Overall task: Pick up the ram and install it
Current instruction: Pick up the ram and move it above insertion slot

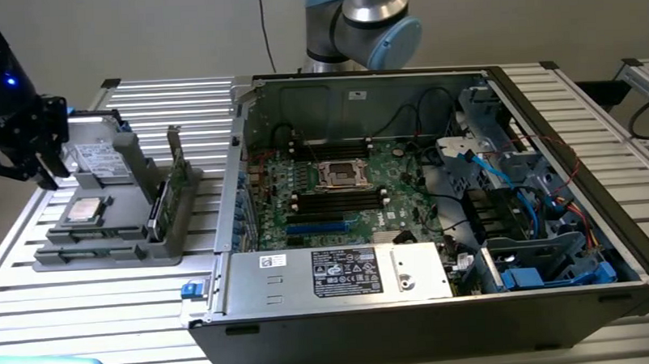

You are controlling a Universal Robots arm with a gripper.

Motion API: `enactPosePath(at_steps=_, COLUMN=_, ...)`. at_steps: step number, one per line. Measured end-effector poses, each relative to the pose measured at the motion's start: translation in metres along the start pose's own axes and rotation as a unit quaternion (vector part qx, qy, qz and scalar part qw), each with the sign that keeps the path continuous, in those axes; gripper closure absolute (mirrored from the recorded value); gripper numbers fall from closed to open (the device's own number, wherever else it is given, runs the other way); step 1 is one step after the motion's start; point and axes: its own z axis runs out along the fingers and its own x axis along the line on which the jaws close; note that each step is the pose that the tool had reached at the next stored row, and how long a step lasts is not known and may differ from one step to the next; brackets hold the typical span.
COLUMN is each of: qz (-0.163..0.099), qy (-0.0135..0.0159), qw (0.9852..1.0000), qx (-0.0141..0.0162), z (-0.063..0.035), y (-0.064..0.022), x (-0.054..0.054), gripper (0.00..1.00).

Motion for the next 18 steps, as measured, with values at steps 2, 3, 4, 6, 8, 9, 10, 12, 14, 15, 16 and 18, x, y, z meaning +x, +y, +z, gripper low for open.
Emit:
enactPosePath(at_steps=2, qz=-0.018, qy=0.0013, qw=0.9998, qx=-0.0015, z=0.0010, y=-0.0001, x=0.0000, gripper=0.69)
enactPosePath(at_steps=3, qz=-0.027, qy=0.0018, qw=0.9996, qx=-0.0020, z=0.0016, y=-0.0001, x=0.0000, gripper=0.69)
enactPosePath(at_steps=4, qz=-0.036, qy=0.0024, qw=0.9993, qx=-0.0024, z=0.0022, y=-0.0001, x=0.0000, gripper=0.69)
enactPosePath(at_steps=6, qz=-0.054, qy=0.0036, qw=0.9985, qx=-0.0033, z=0.0033, y=-0.0002, x=0.0000, gripper=0.69)
enactPosePath(at_steps=8, qz=-0.073, qy=0.0051, qw=0.9973, qx=-0.0042, z=0.0045, y=-0.0003, x=0.0000, gripper=0.69)
enactPosePath(at_steps=9, qz=-0.082, qy=0.0059, qw=0.9966, qx=-0.0046, z=0.0050, y=-0.0003, x=0.0000, gripper=0.69)
enactPosePath(at_steps=10, qz=-0.090, qy=0.0068, qw=0.9959, qx=-0.0048, z=0.0054, y=-0.0003, x=0.0000, gripper=0.69)
enactPosePath(at_steps=12, qz=-0.100, qy=0.0087, qw=0.9949, qx=-0.0049, z=0.0060, y=-0.0004, x=0.0000, gripper=0.69)
enactPosePath(at_steps=14, qz=-0.106, qy=0.0133, qw=0.9943, qx=-0.0068, z=0.0063, y=-0.0001, x=0.0000, gripper=0.69)
enactPosePath(at_steps=15, qz=-0.106, qy=0.0133, qw=0.9943, qx=-0.0068, z=0.0063, y=-0.0001, x=0.0000, gripper=0.69)
enactPosePath(at_steps=16, qz=-0.106, qy=0.0134, qw=0.9943, qx=-0.0068, z=0.0063, y=-0.0001, x=0.0000, gripper=0.69)
enactPosePath(at_steps=18, qz=-0.106, qy=0.0137, qw=0.9943, qx=-0.0035, z=0.0069, y=0.0019, x=0.0005, gripper=0.69)
